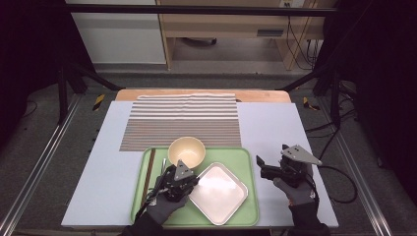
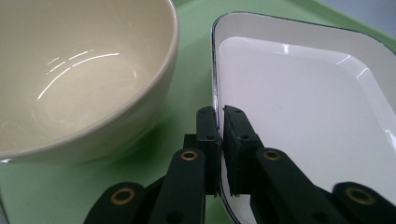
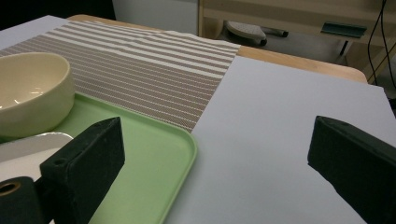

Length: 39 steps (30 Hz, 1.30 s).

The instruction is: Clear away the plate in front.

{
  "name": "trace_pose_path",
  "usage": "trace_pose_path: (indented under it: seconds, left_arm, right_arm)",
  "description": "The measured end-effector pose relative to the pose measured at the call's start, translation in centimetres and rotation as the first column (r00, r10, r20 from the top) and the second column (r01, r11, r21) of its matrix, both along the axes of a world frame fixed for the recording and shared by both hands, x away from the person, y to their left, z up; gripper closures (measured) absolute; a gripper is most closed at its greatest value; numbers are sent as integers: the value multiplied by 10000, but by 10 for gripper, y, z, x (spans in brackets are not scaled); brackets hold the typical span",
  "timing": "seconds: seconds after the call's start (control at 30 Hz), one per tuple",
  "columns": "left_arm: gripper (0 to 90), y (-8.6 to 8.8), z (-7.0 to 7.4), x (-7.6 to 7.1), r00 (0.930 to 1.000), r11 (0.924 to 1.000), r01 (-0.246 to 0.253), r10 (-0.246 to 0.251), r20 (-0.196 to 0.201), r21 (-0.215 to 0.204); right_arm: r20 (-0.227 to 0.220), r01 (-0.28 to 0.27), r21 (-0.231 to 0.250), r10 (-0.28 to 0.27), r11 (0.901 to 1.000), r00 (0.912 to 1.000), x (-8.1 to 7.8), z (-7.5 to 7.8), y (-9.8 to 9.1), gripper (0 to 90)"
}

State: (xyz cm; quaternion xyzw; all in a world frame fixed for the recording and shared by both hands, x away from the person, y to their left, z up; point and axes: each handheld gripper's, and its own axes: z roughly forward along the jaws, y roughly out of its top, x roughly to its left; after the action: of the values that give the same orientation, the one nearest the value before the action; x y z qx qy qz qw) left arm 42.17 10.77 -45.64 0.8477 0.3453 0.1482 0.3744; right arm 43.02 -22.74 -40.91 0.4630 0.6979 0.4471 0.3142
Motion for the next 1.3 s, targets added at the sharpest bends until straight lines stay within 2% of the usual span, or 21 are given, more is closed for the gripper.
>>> trace_pose_path:
  seconds: [0.07, 0.17, 0.27, 0.37, 0.57, 0.7, 0.87, 0.93, 1.13, 1.3]
  left_arm:
    - [844, -1, -2, 0, 10000, 10000, 27, -27, 8, 42]
    - [858, -2, -4, 0, 9996, 9992, 65, -75, 258, 384]
    - [844, -1, -2, 0, 9996, 9995, 164, -171, 241, 283]
    - [817, 2, 4, -3, 9991, 9997, 238, -239, 337, 39]
    - [710, 16, 30, -8, 9940, 9972, 378, -309, 1052, -641]
    - [529, 33, 43, -4, 9891, 9962, 27, 102, 1466, -872]
    - [365, 62, 51, 5, 9839, 9910, -537, 735, 1627, -1228]
    - [340, 74, 53, 9, 9814, 9871, -775, 1002, 1638, -1398]
    - [278, 106, 48, 22, 9727, 9799, -1341, 1587, 1692, -1478]
    - [261, 124, 41, 27, 9673, 9722, -1735, 1982, 1581, -1573]
  right_arm:
    - [-8, -12, -2, 12, 10000, 10000, 0, 0, 0, 40]
    - [-24, -5, -13, 4, 10000, 10000, 0, 0, 0, 40]
    - [-42, 4, -18, -4, 10000, 10000, 1, -1, -1, 40]
    - [-71, 9, -18, -9, 10000, 10000, 1, -2, -1, 40]
    - [-83, -42, -6, 42, 10000, 10000, 1, -1, -2, 39]
    - [-92, -20, 13, 20, 10000, 10000, 1, -1, -3, 39]
    - [-95, 25, 24, -25, 10000, 10000, 1, -1, -5, 39]
    - [-108, 25, 20, -24, 10000, 9999, 1, -1, -5, 39]
    - [-133, 55, 9, -55, 10000, 9999, 1, -2, -6, 38]
    - [-161, 93, 20, -93, 10000, 9998, 2, -2, -7, 38]
